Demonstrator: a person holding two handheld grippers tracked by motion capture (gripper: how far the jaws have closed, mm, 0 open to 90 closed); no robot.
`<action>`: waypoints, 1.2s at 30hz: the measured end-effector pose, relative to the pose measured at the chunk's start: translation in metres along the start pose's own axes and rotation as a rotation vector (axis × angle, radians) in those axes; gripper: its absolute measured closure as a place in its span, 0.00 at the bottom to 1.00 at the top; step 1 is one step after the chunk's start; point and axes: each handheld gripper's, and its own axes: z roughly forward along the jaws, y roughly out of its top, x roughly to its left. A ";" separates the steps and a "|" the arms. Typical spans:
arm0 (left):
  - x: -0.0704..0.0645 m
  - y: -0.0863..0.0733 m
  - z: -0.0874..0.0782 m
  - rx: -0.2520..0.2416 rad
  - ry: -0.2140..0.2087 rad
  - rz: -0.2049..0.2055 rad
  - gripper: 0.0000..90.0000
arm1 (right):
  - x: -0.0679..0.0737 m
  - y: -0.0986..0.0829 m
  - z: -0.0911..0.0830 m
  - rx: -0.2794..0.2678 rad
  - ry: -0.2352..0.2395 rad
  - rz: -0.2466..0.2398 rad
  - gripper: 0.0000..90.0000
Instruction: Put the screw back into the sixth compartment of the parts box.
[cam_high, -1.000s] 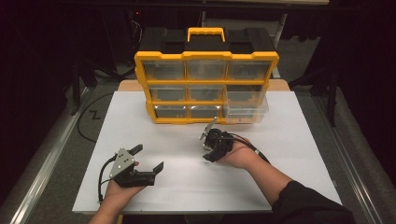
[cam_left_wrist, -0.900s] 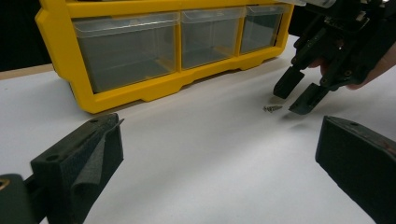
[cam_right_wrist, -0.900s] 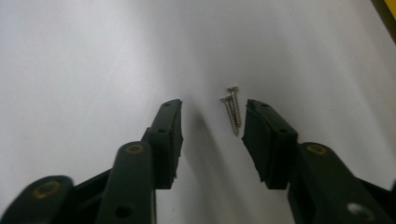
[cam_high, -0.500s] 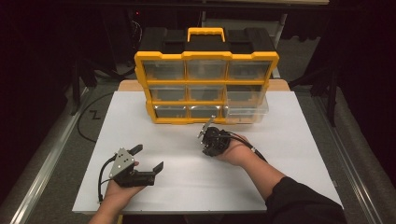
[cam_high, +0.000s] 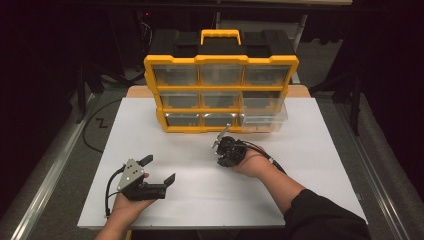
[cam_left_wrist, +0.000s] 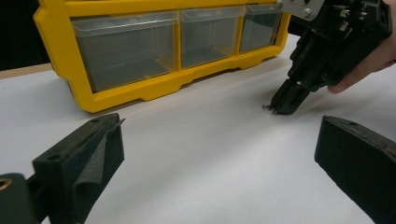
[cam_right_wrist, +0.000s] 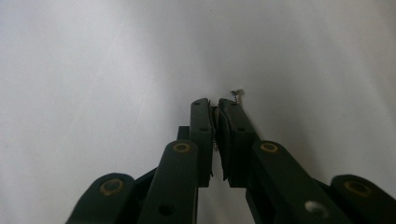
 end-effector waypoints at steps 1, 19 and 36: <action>0.000 0.000 0.000 -0.001 0.000 -0.001 0.02 | 0.000 0.000 0.000 -0.001 0.001 0.003 0.96; -0.001 0.000 0.000 -0.001 -0.001 0.001 0.03 | 0.002 -0.002 0.000 -0.009 -0.005 0.031 1.00; -0.002 0.001 0.000 -0.007 0.001 -0.004 0.03 | 0.014 -0.009 -0.027 0.010 -0.014 -0.006 1.00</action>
